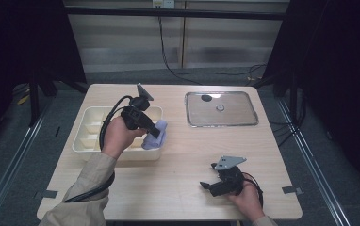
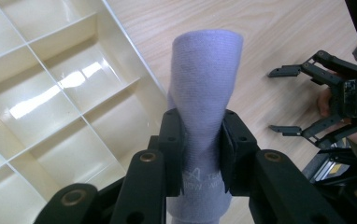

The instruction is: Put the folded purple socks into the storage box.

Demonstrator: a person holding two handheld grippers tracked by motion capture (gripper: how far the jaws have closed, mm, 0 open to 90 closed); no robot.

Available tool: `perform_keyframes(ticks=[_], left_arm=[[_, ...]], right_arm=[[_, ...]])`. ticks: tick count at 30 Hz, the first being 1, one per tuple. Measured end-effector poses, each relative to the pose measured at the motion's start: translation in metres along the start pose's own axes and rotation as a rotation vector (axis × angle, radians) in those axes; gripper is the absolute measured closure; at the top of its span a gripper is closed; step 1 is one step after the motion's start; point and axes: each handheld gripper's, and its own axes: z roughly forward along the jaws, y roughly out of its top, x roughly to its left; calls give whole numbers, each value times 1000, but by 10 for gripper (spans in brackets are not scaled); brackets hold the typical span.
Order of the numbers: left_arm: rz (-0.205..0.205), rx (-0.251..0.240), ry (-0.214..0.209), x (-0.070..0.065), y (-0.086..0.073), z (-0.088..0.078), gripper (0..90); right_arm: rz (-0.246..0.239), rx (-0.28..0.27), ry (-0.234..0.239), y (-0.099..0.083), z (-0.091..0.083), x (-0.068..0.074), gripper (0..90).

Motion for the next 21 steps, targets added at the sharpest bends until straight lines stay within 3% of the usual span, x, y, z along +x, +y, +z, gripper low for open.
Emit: perform_keyframes(ticks=[21], left_arm=[[-37,-7,42,16,1,8,733]], right_arm=[[-5,-1,3,0,0,0,167]])
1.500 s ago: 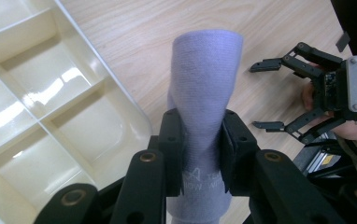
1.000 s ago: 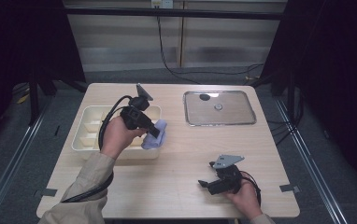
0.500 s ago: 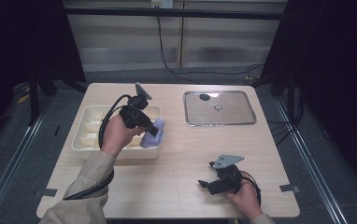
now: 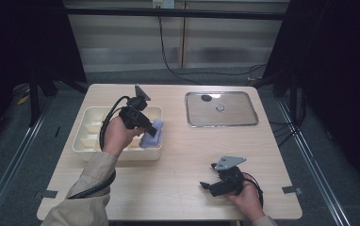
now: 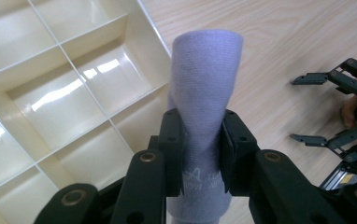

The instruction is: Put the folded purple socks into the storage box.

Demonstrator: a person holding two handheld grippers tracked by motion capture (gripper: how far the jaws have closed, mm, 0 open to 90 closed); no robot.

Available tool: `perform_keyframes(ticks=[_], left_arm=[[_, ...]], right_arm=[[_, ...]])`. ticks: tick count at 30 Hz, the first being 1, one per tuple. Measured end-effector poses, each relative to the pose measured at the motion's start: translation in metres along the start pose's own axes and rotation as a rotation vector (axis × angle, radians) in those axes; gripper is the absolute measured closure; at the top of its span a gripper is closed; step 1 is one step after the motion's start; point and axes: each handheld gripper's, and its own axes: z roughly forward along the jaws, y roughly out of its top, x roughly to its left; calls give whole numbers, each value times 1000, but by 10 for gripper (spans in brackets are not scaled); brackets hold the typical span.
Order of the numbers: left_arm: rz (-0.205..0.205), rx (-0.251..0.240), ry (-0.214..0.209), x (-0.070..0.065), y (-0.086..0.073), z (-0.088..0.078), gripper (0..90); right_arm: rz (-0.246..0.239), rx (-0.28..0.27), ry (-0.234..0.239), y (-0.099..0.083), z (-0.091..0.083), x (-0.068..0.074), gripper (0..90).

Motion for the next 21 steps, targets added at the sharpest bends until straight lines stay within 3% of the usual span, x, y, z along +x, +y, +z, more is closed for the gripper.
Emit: perform_keyframes(ticks=[21], left_arm=[[-22,30,14,10,-1,19,734]], right_arm=[[-1,0,1,0,0,0,167]])
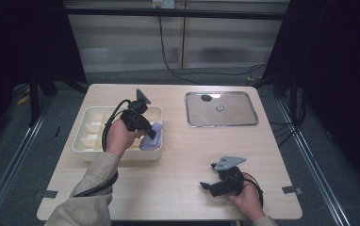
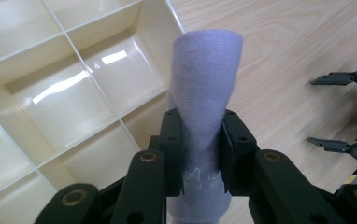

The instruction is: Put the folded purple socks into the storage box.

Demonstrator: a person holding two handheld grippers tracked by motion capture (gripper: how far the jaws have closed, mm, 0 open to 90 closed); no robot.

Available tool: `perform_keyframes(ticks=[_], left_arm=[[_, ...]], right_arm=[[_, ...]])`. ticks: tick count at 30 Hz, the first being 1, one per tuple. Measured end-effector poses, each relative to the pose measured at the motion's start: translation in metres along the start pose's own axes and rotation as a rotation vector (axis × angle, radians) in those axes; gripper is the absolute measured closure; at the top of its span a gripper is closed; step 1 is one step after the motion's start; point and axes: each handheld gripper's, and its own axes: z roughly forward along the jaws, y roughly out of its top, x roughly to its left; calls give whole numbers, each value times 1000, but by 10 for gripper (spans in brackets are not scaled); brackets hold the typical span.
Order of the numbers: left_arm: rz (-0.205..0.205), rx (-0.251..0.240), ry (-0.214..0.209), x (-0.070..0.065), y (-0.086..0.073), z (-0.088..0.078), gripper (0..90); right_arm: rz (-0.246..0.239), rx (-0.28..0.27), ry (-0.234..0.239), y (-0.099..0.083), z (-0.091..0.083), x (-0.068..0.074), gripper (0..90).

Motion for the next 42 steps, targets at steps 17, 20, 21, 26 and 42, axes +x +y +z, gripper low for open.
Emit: perform_keyframes(ticks=[17,20,21,26,42], left_arm=[[-21,16,2,3,-1,15,737],[-20,20,0,4,-2,16,737],[-21,17,0,4,-2,17,737],[-24,20,3,4,-2,18,738],[-32,23,2,8,-3,25,741]], right_arm=[[2,2,3,0,0,1,167],[2,2,4,0,0,1,167],[3,2,4,0,0,1,167],[-2,-1,7,0,0,1,167],[-2,-1,8,0,0,1,167]])
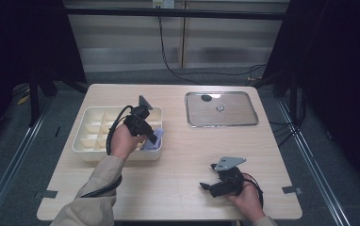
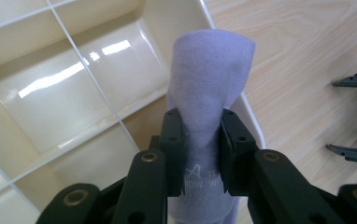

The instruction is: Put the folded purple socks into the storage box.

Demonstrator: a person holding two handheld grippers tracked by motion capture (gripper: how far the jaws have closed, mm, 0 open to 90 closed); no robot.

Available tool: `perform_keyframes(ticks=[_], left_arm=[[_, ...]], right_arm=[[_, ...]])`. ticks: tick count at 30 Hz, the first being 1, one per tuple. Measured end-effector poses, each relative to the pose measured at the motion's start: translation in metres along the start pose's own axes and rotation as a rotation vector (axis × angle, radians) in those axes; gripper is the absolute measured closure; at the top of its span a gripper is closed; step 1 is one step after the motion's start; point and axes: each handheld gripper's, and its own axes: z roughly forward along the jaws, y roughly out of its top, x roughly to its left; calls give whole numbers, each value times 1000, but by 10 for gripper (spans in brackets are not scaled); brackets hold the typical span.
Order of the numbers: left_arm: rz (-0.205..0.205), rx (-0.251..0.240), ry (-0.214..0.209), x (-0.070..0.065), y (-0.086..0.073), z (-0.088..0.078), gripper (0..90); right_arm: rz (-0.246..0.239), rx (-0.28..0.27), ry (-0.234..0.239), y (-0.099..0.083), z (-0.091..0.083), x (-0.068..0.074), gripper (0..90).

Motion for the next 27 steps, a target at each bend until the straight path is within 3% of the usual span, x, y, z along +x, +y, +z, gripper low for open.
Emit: perform_keyframes(ticks=[22,27], left_arm=[[9,22,45,-1,0,12,753],[8,19,29,0,-1,13,756]], right_arm=[[2,0,0,0,0,0,167],[2,0,-1,0,0,0,167]])
